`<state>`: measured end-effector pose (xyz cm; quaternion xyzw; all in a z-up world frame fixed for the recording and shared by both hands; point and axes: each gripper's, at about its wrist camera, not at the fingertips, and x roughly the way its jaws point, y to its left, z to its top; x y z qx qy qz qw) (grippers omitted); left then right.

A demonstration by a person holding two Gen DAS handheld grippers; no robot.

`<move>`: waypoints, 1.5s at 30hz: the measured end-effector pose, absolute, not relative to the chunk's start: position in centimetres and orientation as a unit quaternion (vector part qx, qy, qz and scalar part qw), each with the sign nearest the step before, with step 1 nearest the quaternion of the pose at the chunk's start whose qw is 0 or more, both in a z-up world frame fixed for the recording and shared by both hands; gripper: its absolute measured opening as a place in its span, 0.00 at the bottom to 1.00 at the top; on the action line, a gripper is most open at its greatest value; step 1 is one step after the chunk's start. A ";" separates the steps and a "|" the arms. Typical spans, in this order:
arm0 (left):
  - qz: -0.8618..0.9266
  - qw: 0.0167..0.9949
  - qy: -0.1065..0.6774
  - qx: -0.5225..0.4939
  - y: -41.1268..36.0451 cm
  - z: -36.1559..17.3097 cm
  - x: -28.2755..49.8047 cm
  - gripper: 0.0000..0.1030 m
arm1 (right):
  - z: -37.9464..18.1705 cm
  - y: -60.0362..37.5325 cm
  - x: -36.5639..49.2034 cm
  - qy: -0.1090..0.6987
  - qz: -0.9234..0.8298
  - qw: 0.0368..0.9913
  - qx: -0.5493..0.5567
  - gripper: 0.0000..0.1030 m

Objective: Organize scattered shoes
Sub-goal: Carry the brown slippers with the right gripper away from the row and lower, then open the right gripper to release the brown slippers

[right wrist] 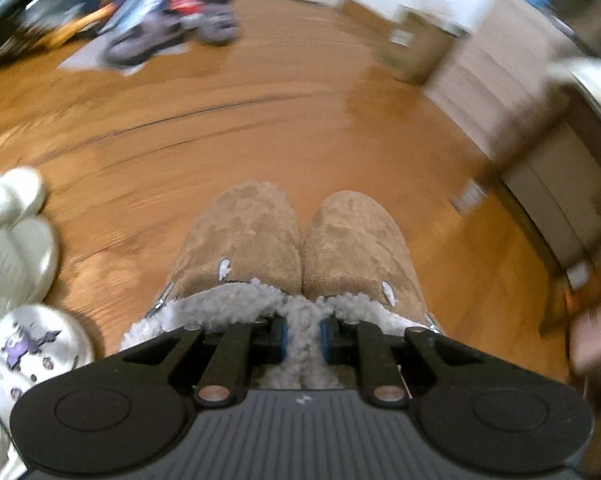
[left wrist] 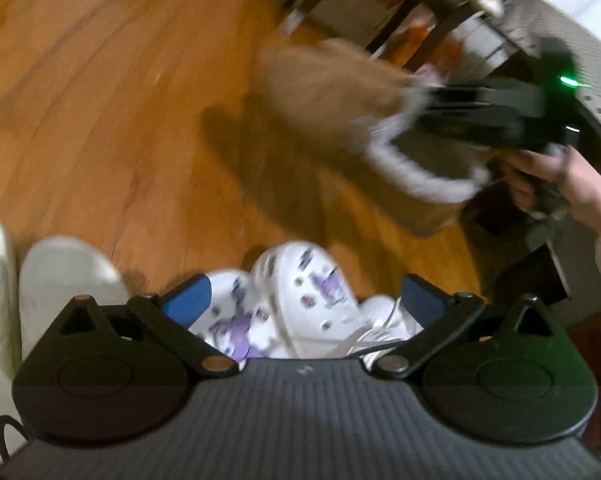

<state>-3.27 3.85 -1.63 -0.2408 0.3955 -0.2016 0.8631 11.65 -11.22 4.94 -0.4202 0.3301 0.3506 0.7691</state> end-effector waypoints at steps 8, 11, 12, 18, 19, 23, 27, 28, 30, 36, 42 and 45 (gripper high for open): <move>-0.208 0.859 0.407 -0.230 3.4 -3.6 -2.9 1.00 | 3.1 -6.8 10.3 0.199 0.512 0.498 -0.671 0.14; -0.201 0.850 0.420 -0.248 3.7 -4.6 -2.3 1.00 | -0.8 -6.7 12.3 0.179 0.481 0.452 -0.730 0.20; -0.198 0.850 0.420 -0.248 4.0 -4.6 -2.3 1.00 | -1.4 -6.8 12.8 0.181 0.472 0.454 -0.734 0.24; -0.191 0.844 0.425 -0.263 4.6 -5.0 -1.7 1.00 | 0.9 -8.5 21.4 0.333 0.311 0.653 -0.605 0.59; -0.187 0.843 0.428 -0.268 4.7 -5.2 -1.4 1.00 | 2.2 -8.9 23.0 0.379 0.272 0.697 -0.545 0.59; -0.177 0.846 0.429 -0.262 4.5 -4.9 -0.6 1.00 | 5.1 -11.8 27.6 0.535 0.189 0.784 -0.251 0.70; -0.161 0.860 0.431 -0.220 3.7 -3.9 0.4 1.00 | 4.1 -16.1 30.4 0.625 0.112 0.771 0.044 0.72; -0.156 0.863 0.432 -0.210 3.3 -3.8 0.9 1.00 | 3.3 -16.7 30.3 0.629 0.089 0.766 0.095 0.72; -0.160 0.861 0.440 -0.197 2.7 -3.8 2.2 1.00 | 1.6 -17.4 30.1 0.634 0.048 0.750 0.184 0.71; -0.204 0.849 0.474 -0.114 0.5 -2.9 6.6 1.00 | -1.3 -17.8 31.3 0.622 -0.069 0.728 0.281 0.71; -0.216 0.850 0.469 -0.101 0.9 -3.8 8.1 1.00 | -3.8 -17.3 33.0 0.612 -0.113 0.719 0.310 0.72; -0.211 0.848 0.478 -0.090 1.0 -4.8 8.0 1.00 | -5.5 -17.4 33.6 0.605 -0.131 0.721 0.310 0.71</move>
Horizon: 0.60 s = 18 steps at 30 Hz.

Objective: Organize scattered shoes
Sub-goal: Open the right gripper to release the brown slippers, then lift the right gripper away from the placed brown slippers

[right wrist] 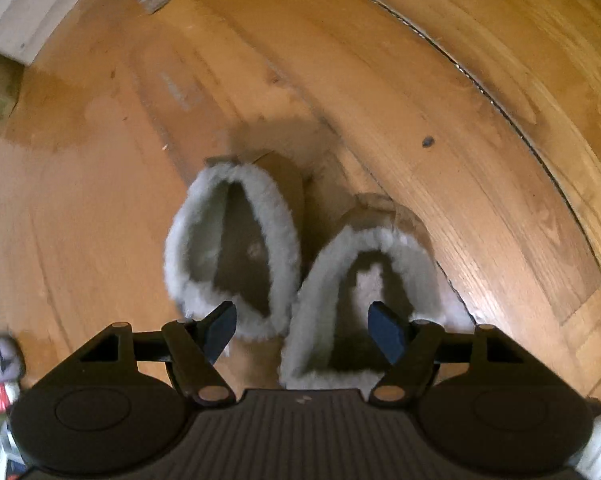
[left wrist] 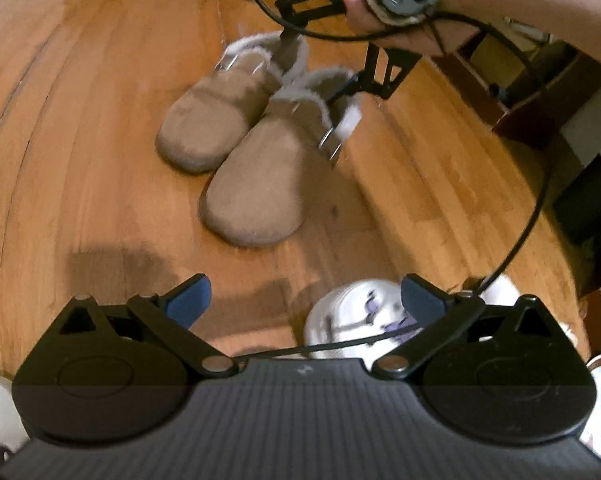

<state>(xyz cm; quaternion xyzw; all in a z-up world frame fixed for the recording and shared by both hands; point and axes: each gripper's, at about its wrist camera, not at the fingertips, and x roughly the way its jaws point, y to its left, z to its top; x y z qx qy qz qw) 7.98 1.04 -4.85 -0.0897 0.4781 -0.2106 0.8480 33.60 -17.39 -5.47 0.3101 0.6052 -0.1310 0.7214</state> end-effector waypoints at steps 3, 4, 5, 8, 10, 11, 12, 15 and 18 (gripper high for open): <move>-0.204 0.847 0.484 -0.084 1.2 -5.4 8.0 1.00 | -7.3 -16.8 34.1 0.613 -0.106 0.738 0.260 0.34; -0.205 0.846 0.484 -0.092 1.4 -5.5 8.0 1.00 | -7.8 -16.4 34.4 0.617 -0.082 0.746 0.238 0.18; -0.207 0.844 0.485 -0.100 1.5 -5.5 8.0 1.00 | -7.6 -16.0 34.7 0.618 -0.064 0.754 0.214 0.18; -0.209 0.841 0.484 -0.120 2.1 -5.5 8.1 1.00 | -6.4 -12.1 34.8 0.630 0.036 0.772 0.079 0.17; -0.211 0.842 0.480 -0.123 2.2 -5.4 7.9 1.00 | -5.9 -11.5 34.6 0.641 0.083 0.758 0.088 0.16; -0.213 0.843 0.479 -0.125 2.3 -5.3 7.9 1.00 | -5.5 -11.1 34.4 0.644 0.108 0.752 0.090 0.16; -0.214 0.843 0.477 -0.127 2.4 -5.1 7.8 1.00 | -5.3 -10.7 34.3 0.647 0.127 0.747 0.083 0.16; -0.215 0.843 0.475 -0.134 2.6 -4.9 7.6 1.00 | -4.7 -8.4 33.4 0.655 0.179 0.734 0.038 0.16; -0.215 0.842 0.474 -0.141 2.7 -4.8 7.6 1.00 | -3.9 -5.6 31.6 0.637 0.202 0.743 -0.038 0.38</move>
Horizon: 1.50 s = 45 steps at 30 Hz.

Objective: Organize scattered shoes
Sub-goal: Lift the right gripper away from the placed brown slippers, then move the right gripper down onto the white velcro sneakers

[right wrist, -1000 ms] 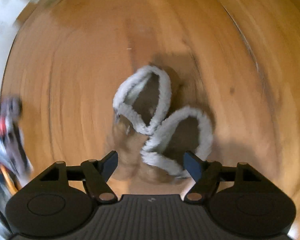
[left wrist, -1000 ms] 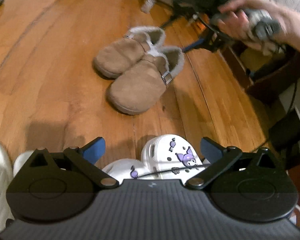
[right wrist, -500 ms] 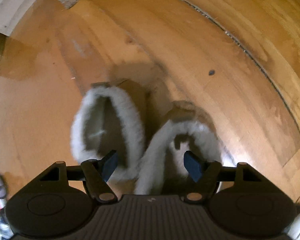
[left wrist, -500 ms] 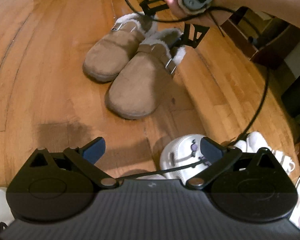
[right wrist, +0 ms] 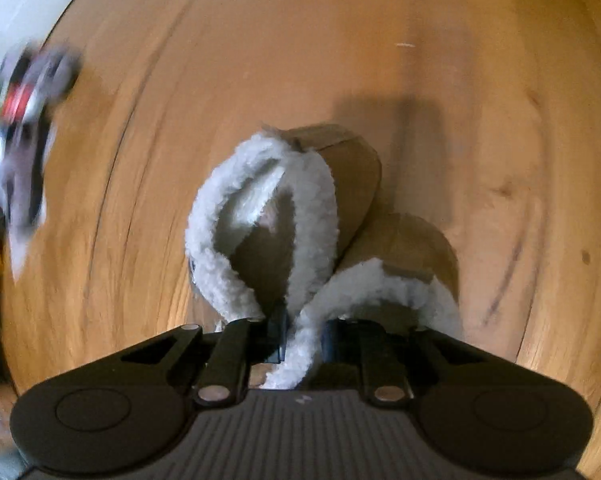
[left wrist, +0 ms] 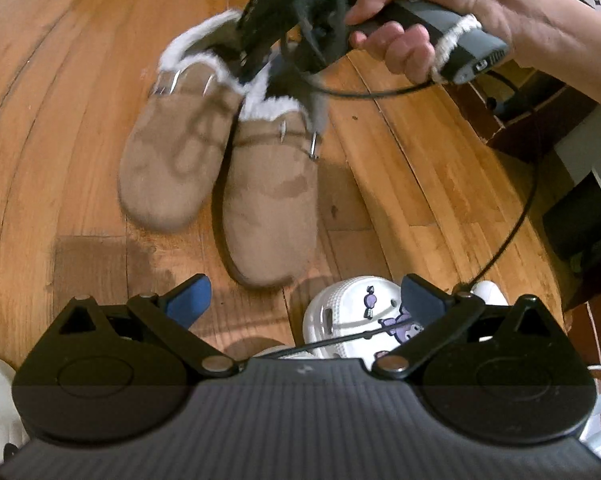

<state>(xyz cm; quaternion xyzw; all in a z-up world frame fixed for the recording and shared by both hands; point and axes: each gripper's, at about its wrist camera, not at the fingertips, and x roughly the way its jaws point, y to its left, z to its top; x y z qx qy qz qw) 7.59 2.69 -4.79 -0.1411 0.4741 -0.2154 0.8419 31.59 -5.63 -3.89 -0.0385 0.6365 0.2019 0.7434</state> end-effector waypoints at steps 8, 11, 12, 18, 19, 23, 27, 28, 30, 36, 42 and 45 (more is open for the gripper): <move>-0.193 0.852 0.464 -0.150 3.2 -3.8 7.4 1.00 | 1.3 -7.8 24.8 0.579 0.230 0.780 -0.056 0.62; -0.190 0.861 0.445 -0.155 3.5 -3.4 7.5 1.00 | 2.3 -9.7 21.8 0.571 0.234 0.783 -0.073 0.62; -0.188 0.862 0.443 -0.156 3.5 -3.4 7.6 1.00 | 2.7 -10.5 20.8 0.571 0.232 0.785 -0.066 0.62; -0.146 0.879 0.434 -0.131 2.2 -3.9 9.2 1.00 | 3.9 -16.2 18.4 0.562 0.195 0.801 -0.065 0.68; -0.136 0.883 0.430 -0.129 1.9 -4.0 9.6 1.00 | 4.1 -17.4 17.6 0.571 0.177 0.798 -0.076 0.68; -0.105 0.887 0.439 -0.098 0.5 -4.7 11.9 1.00 | 5.0 -21.5 13.1 0.602 0.185 0.774 -0.059 0.71; -0.126 0.855 0.494 -0.096 0.2 -4.1 11.4 1.00 | 4.7 -25.1 6.6 0.582 0.196 0.783 -0.099 0.75; -0.134 0.849 0.503 -0.092 0.1 -3.8 11.0 1.00 | 4.3 -26.3 4.7 0.569 0.192 0.793 -0.102 0.75; -0.172 0.839 0.512 -0.062 -1.0 -2.1 9.0 1.00 | 3.7 -28.3 1.9 0.551 0.188 0.807 -0.102 0.75; -0.306 0.815 0.491 -0.044 -6.4 2.1 1.4 1.00 | 0.9 -35.0 -8.0 0.510 0.136 0.848 -0.031 0.71; -0.400 0.774 0.488 0.052 -14.0 2.8 -3.9 1.00 | -0.7 -35.9 -13.6 0.494 0.120 0.861 -0.026 0.72; -0.433 0.745 0.503 0.068 -16.8 1.9 -5.4 1.00 | -1.9 -36.8 -15.4 0.491 0.114 0.863 -0.011 0.72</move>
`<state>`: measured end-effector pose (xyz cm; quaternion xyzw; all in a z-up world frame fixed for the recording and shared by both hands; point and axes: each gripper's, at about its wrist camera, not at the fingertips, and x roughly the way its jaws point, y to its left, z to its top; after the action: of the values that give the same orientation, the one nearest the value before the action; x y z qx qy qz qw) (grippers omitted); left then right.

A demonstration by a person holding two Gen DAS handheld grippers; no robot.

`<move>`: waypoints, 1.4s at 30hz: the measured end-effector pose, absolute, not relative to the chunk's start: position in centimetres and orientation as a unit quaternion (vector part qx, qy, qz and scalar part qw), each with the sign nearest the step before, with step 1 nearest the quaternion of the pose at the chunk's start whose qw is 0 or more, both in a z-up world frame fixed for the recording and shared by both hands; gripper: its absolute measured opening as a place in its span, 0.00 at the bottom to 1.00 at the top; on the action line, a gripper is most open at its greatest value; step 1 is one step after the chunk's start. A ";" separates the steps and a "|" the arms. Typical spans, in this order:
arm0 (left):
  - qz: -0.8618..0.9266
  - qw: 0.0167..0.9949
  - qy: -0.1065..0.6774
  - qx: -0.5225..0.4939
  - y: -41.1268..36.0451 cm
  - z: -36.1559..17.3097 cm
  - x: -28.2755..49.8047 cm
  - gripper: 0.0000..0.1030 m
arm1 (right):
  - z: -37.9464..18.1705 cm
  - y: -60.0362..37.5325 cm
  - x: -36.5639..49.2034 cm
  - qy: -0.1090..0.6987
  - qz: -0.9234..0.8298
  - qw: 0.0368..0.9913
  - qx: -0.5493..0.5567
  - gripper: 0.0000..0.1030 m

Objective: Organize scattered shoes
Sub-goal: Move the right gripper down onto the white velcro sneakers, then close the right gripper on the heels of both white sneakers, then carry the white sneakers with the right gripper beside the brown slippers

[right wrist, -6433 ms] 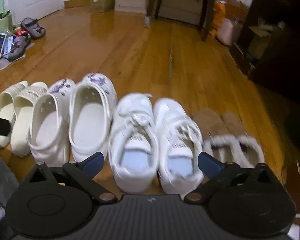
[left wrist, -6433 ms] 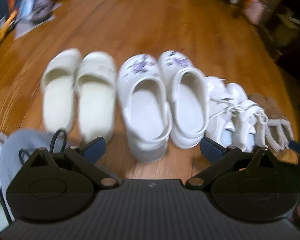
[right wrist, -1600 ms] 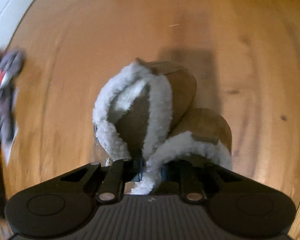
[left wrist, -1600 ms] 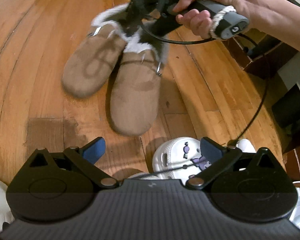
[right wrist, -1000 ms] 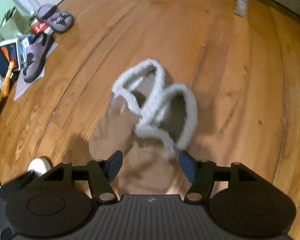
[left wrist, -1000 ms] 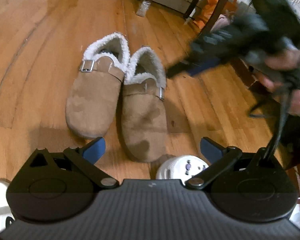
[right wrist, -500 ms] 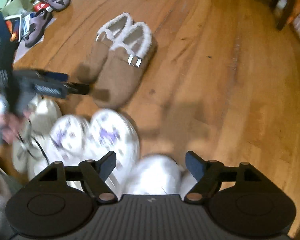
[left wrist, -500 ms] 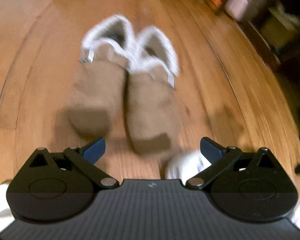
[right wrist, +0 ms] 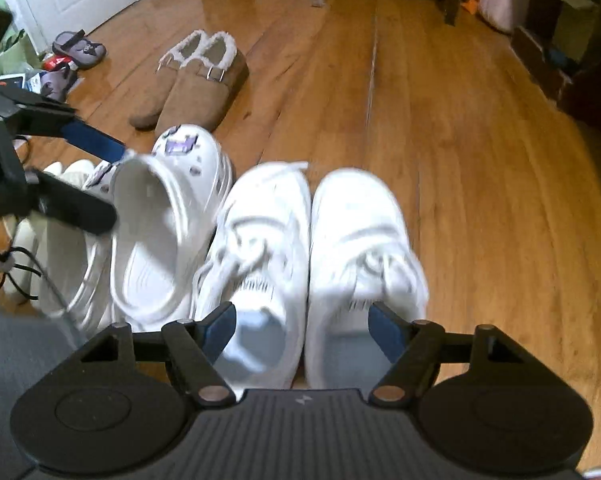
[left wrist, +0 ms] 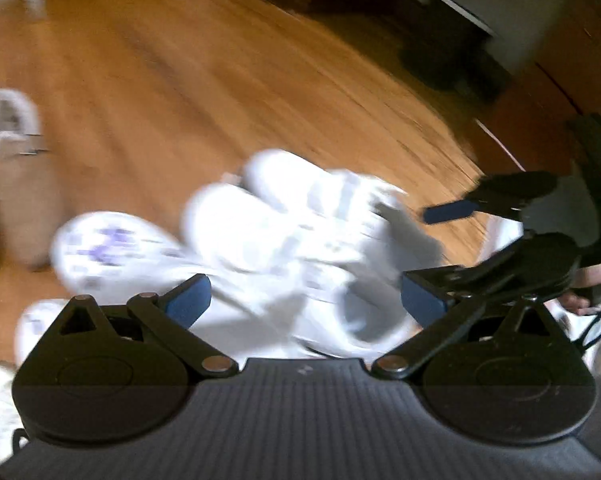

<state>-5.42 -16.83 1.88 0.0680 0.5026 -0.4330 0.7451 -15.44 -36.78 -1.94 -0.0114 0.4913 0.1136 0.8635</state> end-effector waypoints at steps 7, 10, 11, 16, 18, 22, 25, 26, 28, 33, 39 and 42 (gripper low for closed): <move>-0.424 0.727 0.519 0.146 -20.5 -0.7 -8.3 1.00 | -3.8 -38.6 -16.5 0.485 0.084 0.870 -0.021 0.72; -0.420 0.727 0.516 0.168 -20.3 -1.2 -8.8 1.00 | -4.6 -39.1 -15.8 0.494 0.083 0.865 -0.011 0.72; -0.420 0.727 0.517 0.167 -20.1 -1.3 -8.7 1.00 | -4.9 -39.3 -15.4 0.496 0.084 0.864 0.001 0.72; -0.424 0.727 0.515 0.164 -20.2 -1.5 -8.1 1.00 | -7.1 -39.6 -13.0 0.514 0.090 0.853 0.030 0.79; -0.424 0.728 0.514 0.161 -20.3 -1.8 -7.8 1.00 | -8.0 -39.3 -11.4 0.528 0.100 0.843 0.026 0.80; -0.422 0.729 0.518 0.149 -20.3 -2.5 -7.3 1.00 | -8.3 -37.9 -9.6 0.542 0.097 0.835 -0.018 0.81; -0.420 0.728 0.522 0.146 -20.2 -3.0 -6.9 1.00 | -8.6 -37.3 -9.7 0.527 0.087 0.845 -0.032 0.81; -0.418 0.730 0.521 0.141 -19.9 -2.9 -6.8 1.00 | -8.7 -37.1 -10.0 0.519 0.081 0.850 -0.035 0.77; -0.416 0.734 0.521 0.127 -19.5 -2.7 -6.4 1.00 | -8.3 -36.7 -10.7 0.503 0.082 0.860 -0.039 0.45; -0.411 0.744 0.522 0.073 -17.7 -2.0 -4.9 1.00 | -7.5 -35.2 -11.5 0.498 0.088 0.861 -0.048 0.36; -0.406 0.748 0.522 0.053 -17.2 -1.8 -4.3 1.00 | -9.3 -35.8 -8.9 0.466 0.076 0.881 -0.029 0.61; -0.399 0.750 0.526 0.048 -17.1 -2.1 -4.1 1.00 | -9.1 -35.0 -8.5 0.448 0.081 0.889 -0.055 0.37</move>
<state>-4.10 -17.06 -2.07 0.0481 0.5257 -0.3990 0.7497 -8.51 -35.05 -9.08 -0.0554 0.4476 0.0806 0.8889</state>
